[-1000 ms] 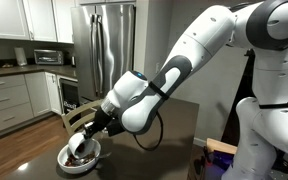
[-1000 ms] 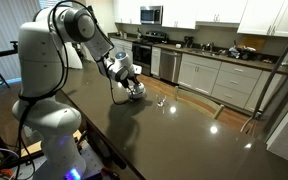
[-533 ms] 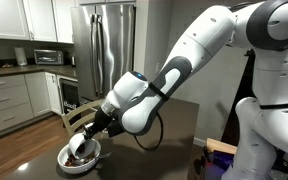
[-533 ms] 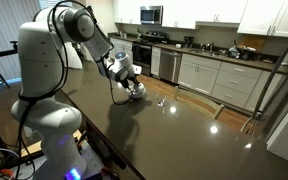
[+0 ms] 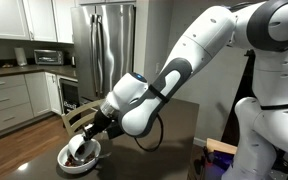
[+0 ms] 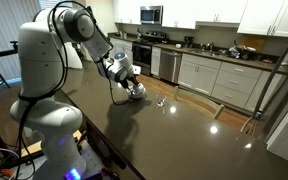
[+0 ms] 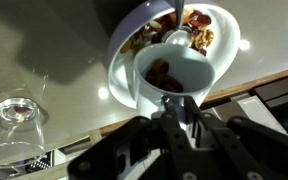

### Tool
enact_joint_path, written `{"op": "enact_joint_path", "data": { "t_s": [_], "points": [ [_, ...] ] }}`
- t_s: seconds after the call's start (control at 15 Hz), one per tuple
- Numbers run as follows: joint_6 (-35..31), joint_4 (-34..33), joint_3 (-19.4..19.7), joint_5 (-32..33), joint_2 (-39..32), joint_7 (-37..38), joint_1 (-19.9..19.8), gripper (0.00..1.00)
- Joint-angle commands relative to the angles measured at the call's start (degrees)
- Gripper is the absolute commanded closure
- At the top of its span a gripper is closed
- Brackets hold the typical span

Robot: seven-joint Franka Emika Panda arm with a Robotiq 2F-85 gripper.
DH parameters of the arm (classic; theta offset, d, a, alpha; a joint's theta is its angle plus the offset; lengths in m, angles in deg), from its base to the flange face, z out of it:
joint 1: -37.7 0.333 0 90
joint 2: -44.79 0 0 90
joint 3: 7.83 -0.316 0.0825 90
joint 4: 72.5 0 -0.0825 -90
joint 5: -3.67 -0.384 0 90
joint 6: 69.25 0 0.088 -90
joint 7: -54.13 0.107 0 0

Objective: Slide the white mug to the right, pour the contents in the white mug into the bowl

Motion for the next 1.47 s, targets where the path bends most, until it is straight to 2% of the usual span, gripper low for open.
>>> {"op": "enact_joint_path", "data": {
  "t_s": [0.0, 0.73, 1.4],
  "points": [
    [-4.0, 1.3, 3.3, 1.3, 0.7, 0.2, 3.5, 0.93],
    [-12.6, 4.2, 12.5, -0.6, 0.5, -1.5, 14.5, 0.93],
    [-17.7, 5.3, 17.7, -1.2, 0.0, -2.4, 20.6, 0.93]
  ]
}}
